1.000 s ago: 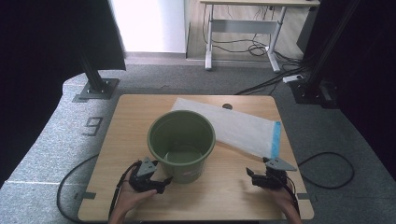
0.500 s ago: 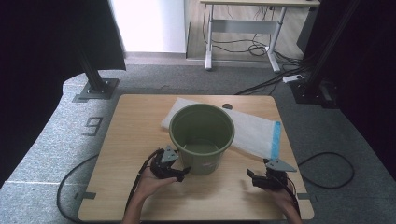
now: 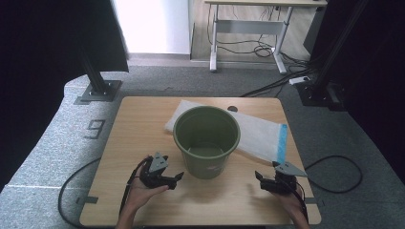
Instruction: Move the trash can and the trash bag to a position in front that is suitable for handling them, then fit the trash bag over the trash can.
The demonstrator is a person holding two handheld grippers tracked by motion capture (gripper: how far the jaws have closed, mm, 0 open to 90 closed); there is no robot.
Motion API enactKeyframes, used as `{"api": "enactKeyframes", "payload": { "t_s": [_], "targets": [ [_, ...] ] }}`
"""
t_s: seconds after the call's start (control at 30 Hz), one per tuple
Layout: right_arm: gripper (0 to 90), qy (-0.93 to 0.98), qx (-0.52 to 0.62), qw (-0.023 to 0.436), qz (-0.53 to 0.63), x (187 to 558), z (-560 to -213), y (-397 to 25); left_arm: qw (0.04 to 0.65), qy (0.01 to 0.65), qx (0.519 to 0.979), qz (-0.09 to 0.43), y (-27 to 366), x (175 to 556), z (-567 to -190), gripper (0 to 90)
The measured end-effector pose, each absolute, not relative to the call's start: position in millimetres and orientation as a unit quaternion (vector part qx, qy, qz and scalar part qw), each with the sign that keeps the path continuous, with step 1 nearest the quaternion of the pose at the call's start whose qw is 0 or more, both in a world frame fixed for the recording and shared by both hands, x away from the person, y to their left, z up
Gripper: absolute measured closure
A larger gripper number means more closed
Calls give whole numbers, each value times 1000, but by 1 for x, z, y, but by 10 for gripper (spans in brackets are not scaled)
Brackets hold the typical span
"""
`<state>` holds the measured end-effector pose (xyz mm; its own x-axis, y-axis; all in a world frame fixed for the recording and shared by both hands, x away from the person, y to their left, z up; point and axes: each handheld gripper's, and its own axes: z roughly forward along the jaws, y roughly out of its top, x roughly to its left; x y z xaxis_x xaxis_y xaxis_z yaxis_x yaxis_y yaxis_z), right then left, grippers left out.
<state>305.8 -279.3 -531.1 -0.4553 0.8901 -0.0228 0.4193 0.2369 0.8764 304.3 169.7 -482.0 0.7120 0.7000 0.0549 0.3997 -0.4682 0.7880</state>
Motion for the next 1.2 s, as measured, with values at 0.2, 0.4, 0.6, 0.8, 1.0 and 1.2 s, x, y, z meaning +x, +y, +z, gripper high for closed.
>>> {"api": "enactKeyframes", "payload": {
  "t_s": [0.2,0.4,0.6,0.8,1.0,1.2],
  "targets": [
    [149,734,451,269,430,308,-533,-280,382,347,835,190,189,295,-497,145],
    [150,736,451,274,425,309,-533,-279,371,360,834,194,202,292,-504,146],
    [150,732,451,273,431,309,-531,-276,373,372,825,203,211,290,-503,144],
    [150,739,436,289,424,311,-525,-270,364,380,824,210,218,287,-505,144],
    [163,749,433,269,424,337,-521,-259,355,386,825,210,221,289,-509,144],
    [162,761,444,257,397,371,-521,-247,343,390,829,206,221,290,-515,145]
  ]
}}
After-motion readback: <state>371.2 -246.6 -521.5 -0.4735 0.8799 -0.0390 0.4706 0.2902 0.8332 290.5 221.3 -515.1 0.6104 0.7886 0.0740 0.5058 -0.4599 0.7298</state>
